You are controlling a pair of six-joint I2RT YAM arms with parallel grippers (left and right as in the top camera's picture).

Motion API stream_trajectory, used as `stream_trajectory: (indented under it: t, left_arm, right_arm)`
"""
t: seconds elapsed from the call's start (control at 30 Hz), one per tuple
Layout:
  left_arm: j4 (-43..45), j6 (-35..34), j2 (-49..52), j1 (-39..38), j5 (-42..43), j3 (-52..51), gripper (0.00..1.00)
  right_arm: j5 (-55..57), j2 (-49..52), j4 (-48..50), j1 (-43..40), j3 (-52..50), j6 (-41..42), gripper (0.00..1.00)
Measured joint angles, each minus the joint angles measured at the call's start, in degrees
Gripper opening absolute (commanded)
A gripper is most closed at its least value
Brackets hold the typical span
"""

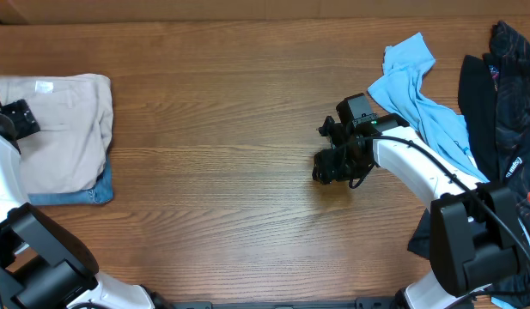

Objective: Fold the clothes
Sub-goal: 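Push the shorts onto the jeans stack and release the left gripper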

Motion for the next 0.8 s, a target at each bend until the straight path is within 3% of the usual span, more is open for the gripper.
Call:
stream_trajectory:
  t: [0.23,0.47,0.53,0.63,0.7,0.8]
  left_arm:
    - [-4.6,-1.2,-0.5,0.0,3.1,7.3,1.0]
    - [-10.3,-5.1,-4.9,-1.6,16.9,12.4,1.0]
    - [-11.3,-5.7,-5.6,-3.8,18.9,12.5,1.0]
    - [-14.4,-6.4,-5.6,-9.2,20.9,12.6,1.0]
    - [-17.4,-6.6,-5.6,-13.3,21.7,12.6,1.0]
    - [-22.6,-6.6,-5.6,-19.2,22.8,12.6,1.0]
  right_arm:
    - [0.0,0.0,0.6,0.0,0.0,0.0,0.59]
    - [0.0,0.0,3.8,0.0,0.0,0.0,0.73]
    - [0.0,0.0,5.9,0.0,0.0,0.1,0.81]
    - [0.0,0.0,7.6,-0.1,0.5,1.1,0.85]
    - [0.0,0.0,7.5,-0.4,1.7,2.1,1.0]
    - [0.0,0.0,7.4,-2.0,5.6,3.4,1.0]
